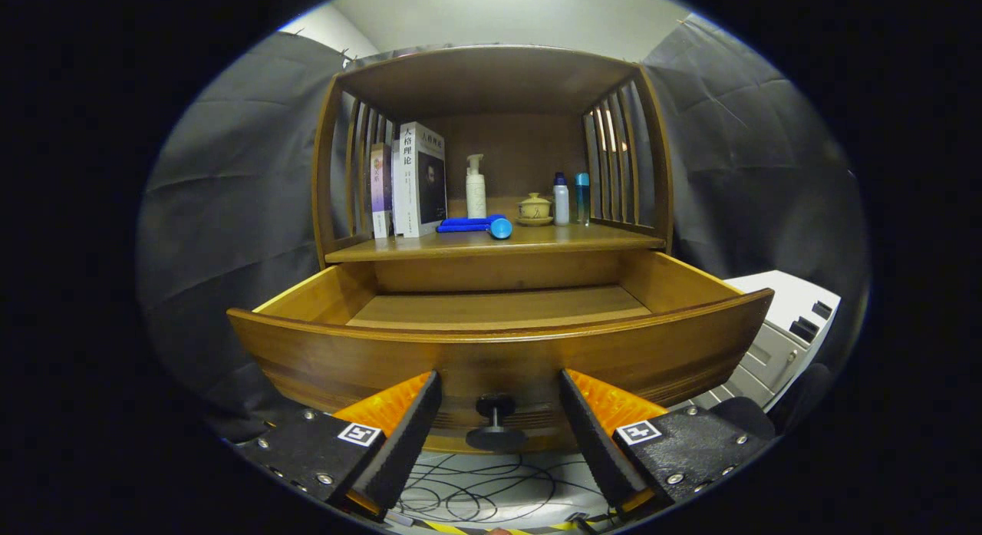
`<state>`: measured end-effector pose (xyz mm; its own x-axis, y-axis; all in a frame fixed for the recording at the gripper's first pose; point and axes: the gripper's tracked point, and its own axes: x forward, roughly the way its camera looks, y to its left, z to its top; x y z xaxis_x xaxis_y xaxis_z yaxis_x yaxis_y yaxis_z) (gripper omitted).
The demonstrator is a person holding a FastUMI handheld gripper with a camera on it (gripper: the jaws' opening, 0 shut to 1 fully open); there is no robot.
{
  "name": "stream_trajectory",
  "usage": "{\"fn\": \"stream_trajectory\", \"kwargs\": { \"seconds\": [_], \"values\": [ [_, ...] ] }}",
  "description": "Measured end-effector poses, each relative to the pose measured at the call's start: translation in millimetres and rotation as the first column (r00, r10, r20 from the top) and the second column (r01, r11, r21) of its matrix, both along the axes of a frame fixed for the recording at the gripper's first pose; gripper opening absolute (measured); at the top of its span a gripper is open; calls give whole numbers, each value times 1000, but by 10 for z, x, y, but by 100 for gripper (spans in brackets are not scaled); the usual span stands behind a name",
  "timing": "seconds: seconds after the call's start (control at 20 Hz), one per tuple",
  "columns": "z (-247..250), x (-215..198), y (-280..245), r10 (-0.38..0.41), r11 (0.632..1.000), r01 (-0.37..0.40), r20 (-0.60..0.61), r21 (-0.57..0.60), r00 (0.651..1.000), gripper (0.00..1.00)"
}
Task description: Pull open the drawer, take out the items inside it, and place them on the countertop above the cabinet.
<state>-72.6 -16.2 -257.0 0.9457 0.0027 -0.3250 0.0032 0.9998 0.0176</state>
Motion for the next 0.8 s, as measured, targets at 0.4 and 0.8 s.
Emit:
{"fn": "stream_trajectory", "kwargs": {
  "seconds": [0.4, 0.8],
  "values": [
    [9, 190, -50, 31, 1000, -31, 23, 1, 999, 95],
    [22, 685, 20, 14, 1000, -14, 39, -7, 999, 95]
  ]
}}
